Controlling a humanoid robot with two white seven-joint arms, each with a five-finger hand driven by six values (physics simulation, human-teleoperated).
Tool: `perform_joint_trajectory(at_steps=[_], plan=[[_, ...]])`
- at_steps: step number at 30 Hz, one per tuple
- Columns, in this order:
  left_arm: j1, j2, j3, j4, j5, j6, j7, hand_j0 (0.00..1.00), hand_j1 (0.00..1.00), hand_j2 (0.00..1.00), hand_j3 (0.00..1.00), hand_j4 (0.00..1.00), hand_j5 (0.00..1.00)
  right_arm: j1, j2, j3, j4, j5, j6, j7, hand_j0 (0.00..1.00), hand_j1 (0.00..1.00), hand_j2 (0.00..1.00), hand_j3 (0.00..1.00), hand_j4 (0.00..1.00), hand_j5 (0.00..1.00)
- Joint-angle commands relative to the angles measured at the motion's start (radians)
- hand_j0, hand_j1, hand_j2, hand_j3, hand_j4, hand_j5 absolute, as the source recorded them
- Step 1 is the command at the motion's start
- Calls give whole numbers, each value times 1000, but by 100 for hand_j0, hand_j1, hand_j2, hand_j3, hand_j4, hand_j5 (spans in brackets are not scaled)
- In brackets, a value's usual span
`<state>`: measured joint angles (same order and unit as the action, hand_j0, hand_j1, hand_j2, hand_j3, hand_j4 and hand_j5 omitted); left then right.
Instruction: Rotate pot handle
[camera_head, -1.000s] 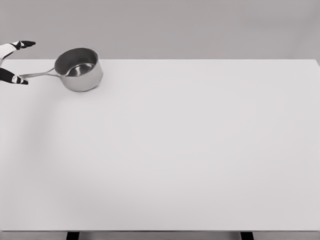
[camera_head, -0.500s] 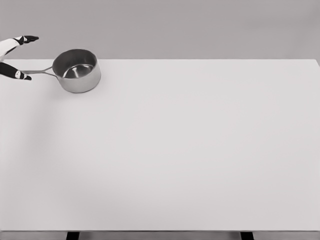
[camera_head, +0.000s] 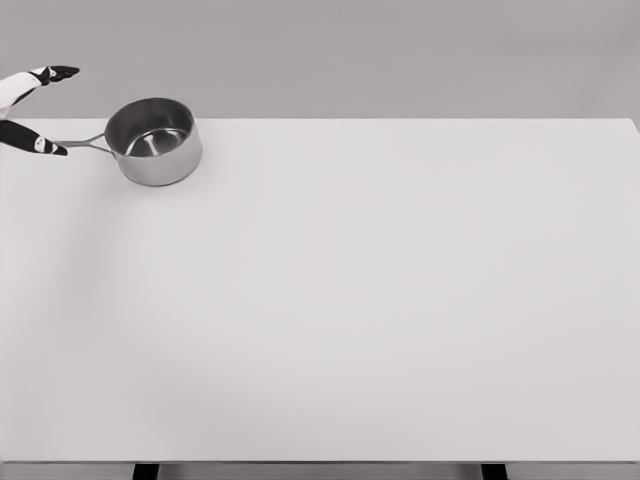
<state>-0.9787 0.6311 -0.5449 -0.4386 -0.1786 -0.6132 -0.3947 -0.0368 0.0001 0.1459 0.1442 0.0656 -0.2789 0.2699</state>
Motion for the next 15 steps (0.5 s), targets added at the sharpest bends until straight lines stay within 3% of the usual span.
perform_joint_trajectory(at_steps=[1, 3, 5, 6, 7, 10, 15], plan=[[0, 9, 20, -11, 11, 2, 0, 100, 100, 100, 100, 100, 100, 0, 0, 0, 0, 0, 0, 2, 100, 100, 100, 100, 100, 100], [21, 25, 20, -75, 19, 2, 0, 100, 100, 100, 100, 100, 100, 0, 0, 0, 0, 0, 0, 0, 100, 100, 100, 100, 100, 100], [57, 104, 22, -198, 27, 2, 0, 100, 100, 100, 100, 100, 100, 0, 0, 0, 0, 0, 0, 0, 100, 100, 100, 100, 100, 100], [74, 128, 22, -222, 47, 2, 0, 100, 100, 100, 100, 100, 100, 0, 0, 0, 0, 0, 0, 0, 100, 100, 100, 100, 100, 100], [101, 160, 19, -227, 88, 2, 1, 100, 100, 100, 100, 100, 100, 0, 0, 0, 0, 0, 0, 0, 100, 100, 100, 100, 100, 100], [147, 187, 19, -278, 96, 2, 5, 100, 100, 100, 100, 100, 100, 0, 0, 0, 0, 0, 0, 0, 100, 100, 100, 100, 100, 100], [173, 176, 17, -301, 42, 2, 83, 100, 100, 100, 100, 100, 100, 0, 0, 0, 0, 0, 0, 0, 100, 100, 100, 100, 100, 100]])
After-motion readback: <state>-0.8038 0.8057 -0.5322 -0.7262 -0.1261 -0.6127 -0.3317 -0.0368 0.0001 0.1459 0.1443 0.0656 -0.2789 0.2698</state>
